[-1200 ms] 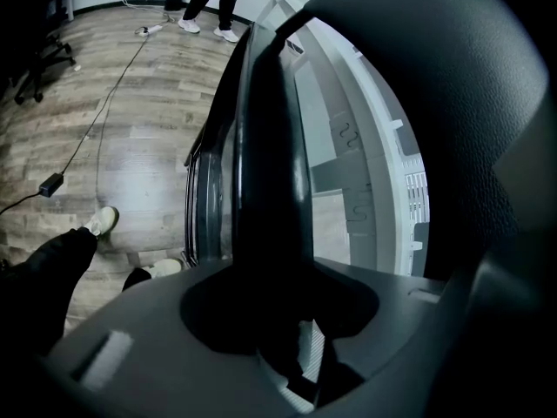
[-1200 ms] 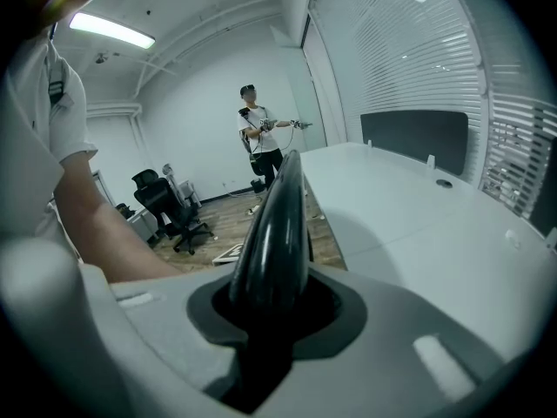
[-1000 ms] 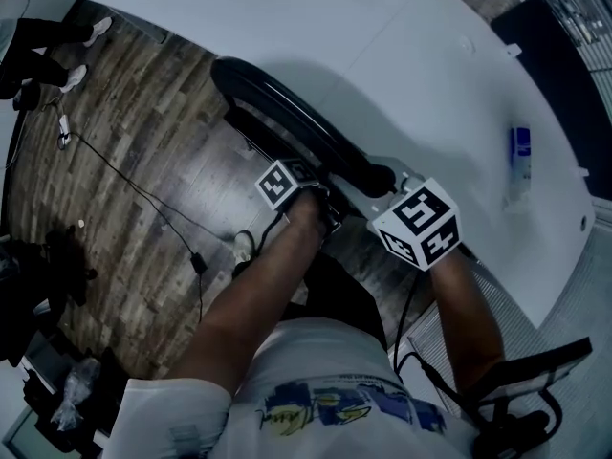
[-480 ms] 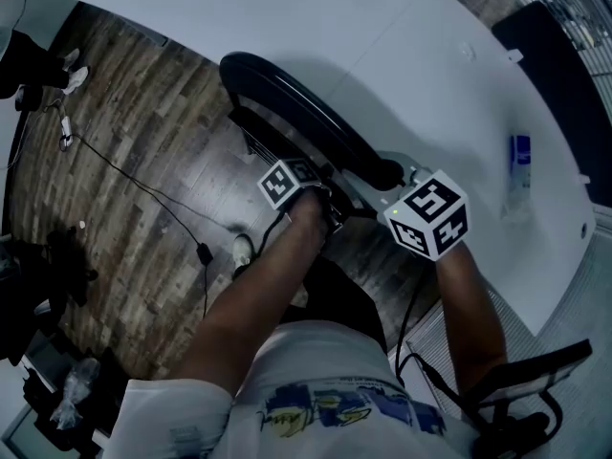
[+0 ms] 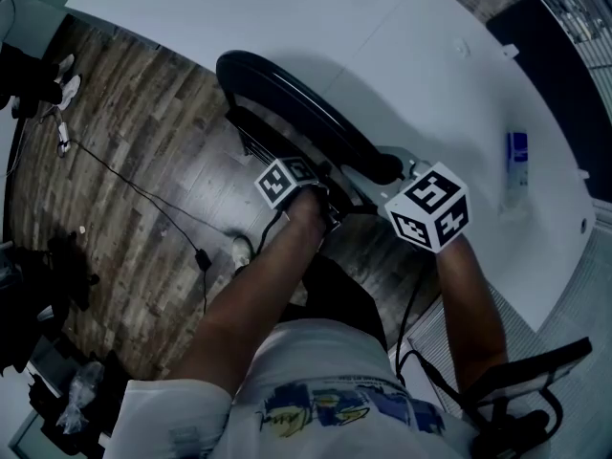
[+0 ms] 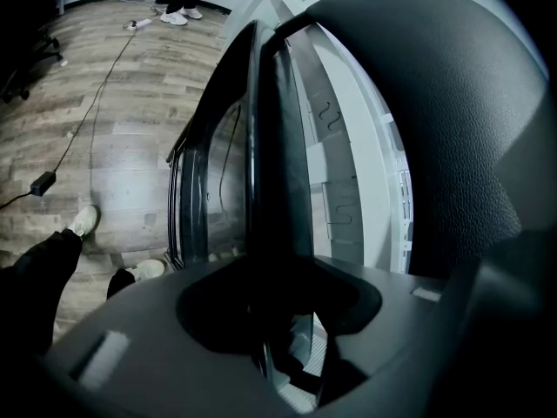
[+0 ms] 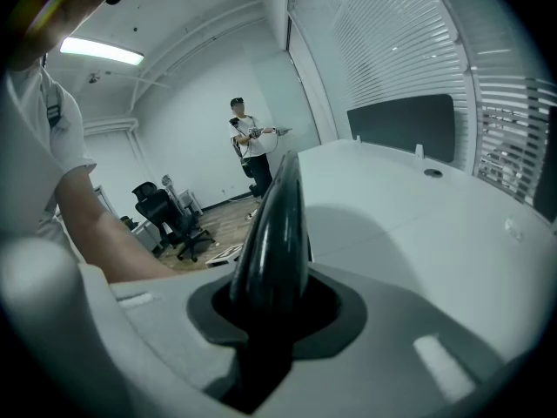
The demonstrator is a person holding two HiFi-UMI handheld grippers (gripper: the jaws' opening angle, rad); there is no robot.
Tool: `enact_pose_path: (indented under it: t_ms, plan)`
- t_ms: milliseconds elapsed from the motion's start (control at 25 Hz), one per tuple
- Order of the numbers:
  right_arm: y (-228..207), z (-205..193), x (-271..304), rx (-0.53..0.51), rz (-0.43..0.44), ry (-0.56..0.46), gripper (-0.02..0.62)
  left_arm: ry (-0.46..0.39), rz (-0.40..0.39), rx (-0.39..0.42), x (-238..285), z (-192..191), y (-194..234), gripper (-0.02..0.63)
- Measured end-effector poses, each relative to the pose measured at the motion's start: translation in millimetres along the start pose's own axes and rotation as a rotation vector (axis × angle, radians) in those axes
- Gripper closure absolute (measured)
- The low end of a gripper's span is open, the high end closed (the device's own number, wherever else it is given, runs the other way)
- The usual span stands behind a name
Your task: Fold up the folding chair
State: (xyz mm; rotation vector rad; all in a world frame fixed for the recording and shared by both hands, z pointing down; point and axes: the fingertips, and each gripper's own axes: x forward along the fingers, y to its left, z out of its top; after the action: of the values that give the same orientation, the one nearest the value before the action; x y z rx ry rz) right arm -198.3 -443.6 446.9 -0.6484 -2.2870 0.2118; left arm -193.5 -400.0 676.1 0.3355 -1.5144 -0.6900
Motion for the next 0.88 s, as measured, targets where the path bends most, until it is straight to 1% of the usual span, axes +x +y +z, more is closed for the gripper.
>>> enact_pose_path:
  t_ms: [120,320,560,760,880]
  plan:
    - [0,1,0,-0.001,0.004,0.0,0.514,-0.003,-0.004,0.001,0,1,-1,0.423]
    - [-3,0,-1,0.007,0.005,0.0,0.512,0.017,-0.013,0.018,1,0,-2,0.417]
    - [-5,-1,-3,0.0,0.001,-0.006,0.503,0.027,-0.042,0.061,1,0,-5,0.407]
    - [-5,-4,-3,-0.008,-0.001,-0.001,0.5,0.051,-0.081,0.081,-4,-1,-12,0.407]
    - [-6,-2,-5,-0.006,-0.009,-0.003,0.494,0.042,-0.102,0.104,-9,4,-16,0.407]
